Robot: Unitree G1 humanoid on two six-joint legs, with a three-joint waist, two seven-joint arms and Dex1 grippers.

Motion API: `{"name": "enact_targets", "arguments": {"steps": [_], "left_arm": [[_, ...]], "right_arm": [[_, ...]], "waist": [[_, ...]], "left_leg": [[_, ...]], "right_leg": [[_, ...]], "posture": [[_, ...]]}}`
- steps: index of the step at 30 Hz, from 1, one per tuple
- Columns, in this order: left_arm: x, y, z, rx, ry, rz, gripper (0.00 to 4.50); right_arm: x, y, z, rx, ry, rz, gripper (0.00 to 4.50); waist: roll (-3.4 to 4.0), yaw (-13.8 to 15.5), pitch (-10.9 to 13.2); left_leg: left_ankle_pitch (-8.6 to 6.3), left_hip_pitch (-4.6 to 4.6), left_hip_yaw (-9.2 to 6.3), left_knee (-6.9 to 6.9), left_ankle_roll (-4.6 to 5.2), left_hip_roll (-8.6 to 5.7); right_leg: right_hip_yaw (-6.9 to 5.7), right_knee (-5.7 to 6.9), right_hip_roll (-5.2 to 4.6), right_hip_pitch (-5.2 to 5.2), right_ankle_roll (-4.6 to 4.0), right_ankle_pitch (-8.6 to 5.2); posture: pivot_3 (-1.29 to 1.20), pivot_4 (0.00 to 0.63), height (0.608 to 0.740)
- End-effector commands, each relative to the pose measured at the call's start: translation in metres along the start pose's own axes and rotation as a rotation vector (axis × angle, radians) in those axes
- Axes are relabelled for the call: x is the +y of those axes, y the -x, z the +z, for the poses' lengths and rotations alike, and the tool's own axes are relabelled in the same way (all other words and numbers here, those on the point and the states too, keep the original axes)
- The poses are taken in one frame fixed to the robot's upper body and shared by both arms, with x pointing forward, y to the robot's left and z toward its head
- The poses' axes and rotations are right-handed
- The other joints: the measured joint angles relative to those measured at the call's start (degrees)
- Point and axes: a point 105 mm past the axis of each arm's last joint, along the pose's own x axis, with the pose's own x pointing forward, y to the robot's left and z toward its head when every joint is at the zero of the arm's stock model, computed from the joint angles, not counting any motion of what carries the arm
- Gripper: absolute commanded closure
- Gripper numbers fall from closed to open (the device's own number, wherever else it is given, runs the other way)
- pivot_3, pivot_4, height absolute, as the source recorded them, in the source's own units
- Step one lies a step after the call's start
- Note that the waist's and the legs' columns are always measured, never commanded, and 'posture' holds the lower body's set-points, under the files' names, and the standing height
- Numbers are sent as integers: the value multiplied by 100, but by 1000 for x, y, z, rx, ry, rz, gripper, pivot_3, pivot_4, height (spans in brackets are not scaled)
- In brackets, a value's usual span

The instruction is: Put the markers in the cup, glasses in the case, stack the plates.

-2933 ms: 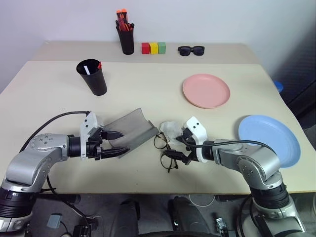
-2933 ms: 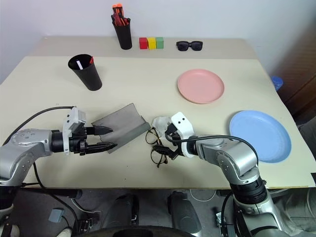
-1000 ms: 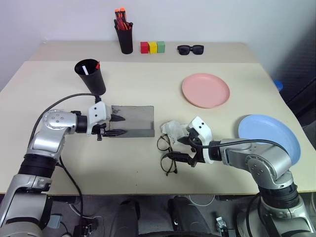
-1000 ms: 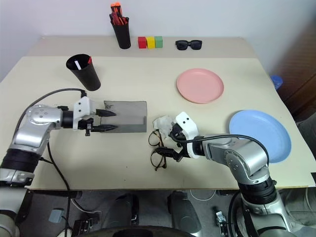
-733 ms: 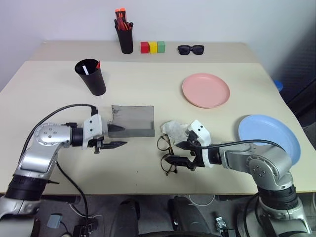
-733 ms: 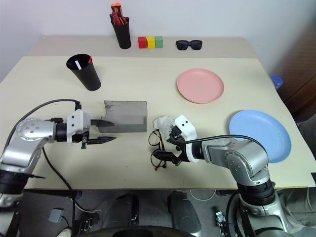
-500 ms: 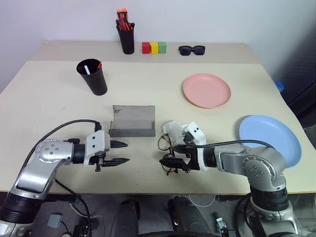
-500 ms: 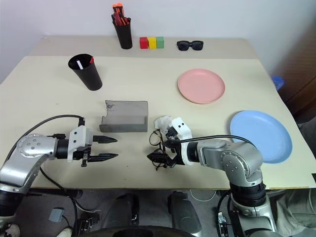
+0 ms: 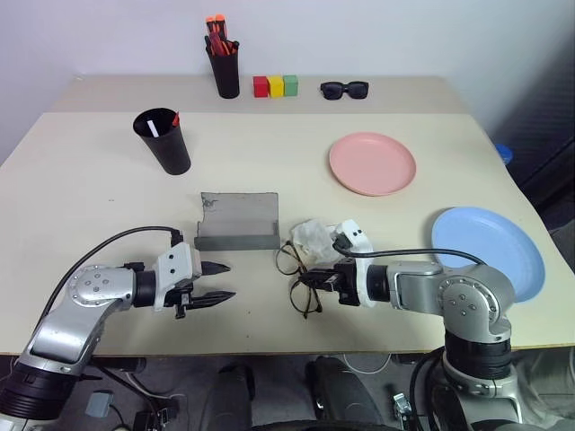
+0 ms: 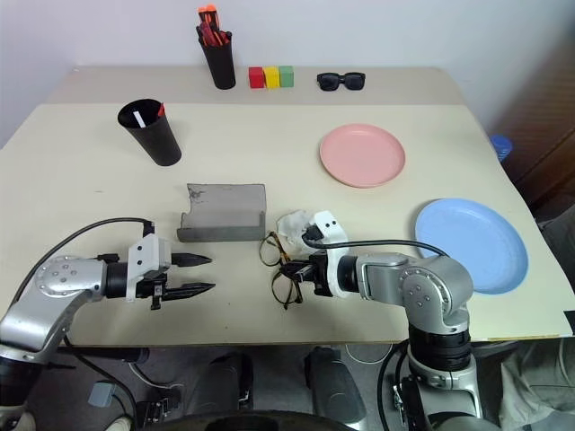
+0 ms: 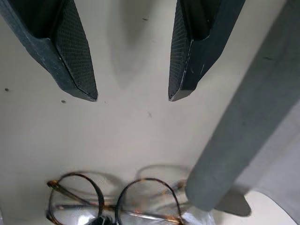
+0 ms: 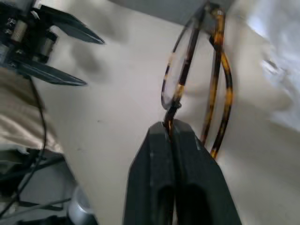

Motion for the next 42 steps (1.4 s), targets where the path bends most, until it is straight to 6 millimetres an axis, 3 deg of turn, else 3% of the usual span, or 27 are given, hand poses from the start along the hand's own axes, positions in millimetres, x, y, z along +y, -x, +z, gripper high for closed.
{"name": "enact_targets", "arguments": {"steps": [1,6,9,13,17,22,27,34,42], "left_arm": [[1,5,12,-41,-16,33,2074],[4,13,10,-61,35,122,2074],[13,28,0,-74,99,231,2074],[16,39,-11,-62,143,295,2074],[24,56,-26,-107,209,449,2074],[27,63,-37,-143,225,544,2074],[20,64,-42,-167,245,579,2074],[11,59,-35,-175,233,574,2074],[0,52,-30,-152,228,528,2074]], "right_arm": [[0,4,4,-17,12,-9,4446],[4,11,16,-18,135,-29,4446],[16,14,38,-36,331,-32,4446],[27,11,62,-65,465,5,4446],[47,-11,102,-67,723,128,4446],[53,-47,133,-23,854,235,4446],[56,-73,129,95,955,334,4446],[46,-89,121,147,1008,347,4446],[55,-86,149,71,1057,331,4446]], "waist": [[0,-29,0],[4,-81,2],[6,-104,4],[6,-86,4],[14,-111,9],[8,-90,6],[6,-72,4],[6,-79,4],[7,-83,5]], "left_leg": [[0,0,-1,-1,0,0],[0,0,-4,-4,0,0],[0,0,-2,-7,0,0],[0,2,-8,-23,0,0],[0,1,18,-39,0,-1],[0,1,25,-53,0,0],[0,-17,54,-58,0,0],[1,-21,60,-50,-1,-1],[4,-15,60,-46,-6,-2]], "right_leg": [[2,0,-1,0,0,0],[5,-5,-4,0,2,0],[8,-5,-4,-6,2,0],[7,-5,2,-14,-2,-2],[19,-5,-4,-35,9,6],[13,-5,-3,-42,7,6],[12,-5,-15,-62,8,7],[10,7,-26,-70,8,8],[10,18,-22,-69,4,10]], "posture": [[0,150,740],[0,150,740],[0,150,740],[0,150,740],[0,150,740],[0,150,740],[0,150,740],[0,150,740],[0,150,740]]}}
